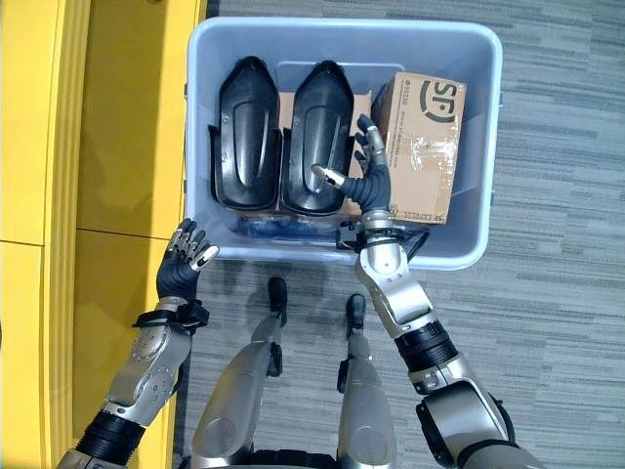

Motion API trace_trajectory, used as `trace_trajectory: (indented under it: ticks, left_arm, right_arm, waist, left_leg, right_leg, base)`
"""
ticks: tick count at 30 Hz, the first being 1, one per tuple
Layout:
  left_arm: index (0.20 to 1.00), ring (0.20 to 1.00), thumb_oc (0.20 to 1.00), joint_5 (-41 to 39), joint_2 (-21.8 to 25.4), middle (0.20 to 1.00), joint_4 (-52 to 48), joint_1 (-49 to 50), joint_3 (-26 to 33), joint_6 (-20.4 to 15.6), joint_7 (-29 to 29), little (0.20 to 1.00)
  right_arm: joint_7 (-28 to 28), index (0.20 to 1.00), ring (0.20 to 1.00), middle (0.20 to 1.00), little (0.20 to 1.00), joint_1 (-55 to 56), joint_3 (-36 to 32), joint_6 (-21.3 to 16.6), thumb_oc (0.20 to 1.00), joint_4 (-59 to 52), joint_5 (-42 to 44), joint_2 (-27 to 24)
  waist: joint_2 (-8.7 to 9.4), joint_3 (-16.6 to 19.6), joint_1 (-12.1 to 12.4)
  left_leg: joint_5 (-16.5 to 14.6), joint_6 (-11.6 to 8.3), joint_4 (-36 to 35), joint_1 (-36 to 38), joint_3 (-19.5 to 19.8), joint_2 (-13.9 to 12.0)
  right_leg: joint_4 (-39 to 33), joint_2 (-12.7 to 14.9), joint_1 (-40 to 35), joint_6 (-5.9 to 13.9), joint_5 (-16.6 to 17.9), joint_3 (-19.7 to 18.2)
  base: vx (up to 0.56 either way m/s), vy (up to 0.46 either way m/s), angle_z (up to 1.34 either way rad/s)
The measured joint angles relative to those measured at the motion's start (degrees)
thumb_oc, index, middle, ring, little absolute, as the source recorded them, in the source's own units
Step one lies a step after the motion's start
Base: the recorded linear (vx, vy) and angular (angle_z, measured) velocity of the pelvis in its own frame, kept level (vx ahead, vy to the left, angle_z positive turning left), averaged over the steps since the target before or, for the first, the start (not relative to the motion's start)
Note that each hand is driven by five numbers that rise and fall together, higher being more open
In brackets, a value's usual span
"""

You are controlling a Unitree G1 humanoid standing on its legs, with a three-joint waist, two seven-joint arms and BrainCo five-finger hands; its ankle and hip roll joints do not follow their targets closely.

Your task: Move parts from the plastic box to the shelf.

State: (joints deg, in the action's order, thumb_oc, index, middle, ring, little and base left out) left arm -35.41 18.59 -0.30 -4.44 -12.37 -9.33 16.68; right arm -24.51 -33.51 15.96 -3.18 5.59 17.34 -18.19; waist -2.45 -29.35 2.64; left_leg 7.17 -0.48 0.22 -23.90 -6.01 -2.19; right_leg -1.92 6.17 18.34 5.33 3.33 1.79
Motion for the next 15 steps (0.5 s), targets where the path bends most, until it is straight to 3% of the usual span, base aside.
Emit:
trace_trajectory:
  ticks: [15]
  left_arm:
    - [1.0,1.0,1.0,0.01,0.0,1.0,-0.02,-0.92,-1.05,-1.08,1.99,1.0]
  right_arm:
    - [-4.39,1.0,1.0,1.0,1.0,-0.72,-2.01,-0.17,1.0,0.76,-2.52,0.08]
  waist:
    - [-0.05,-0.19,-0.24]
  left_leg:
    - [0.33,0.13,-0.01,-1.32,-1.0,-0.01]
  right_leg:
    - [1.18,0.05,2.42,0.01,-0.01,-1.19]
  base:
    - [0.01,0.005,-0.02]
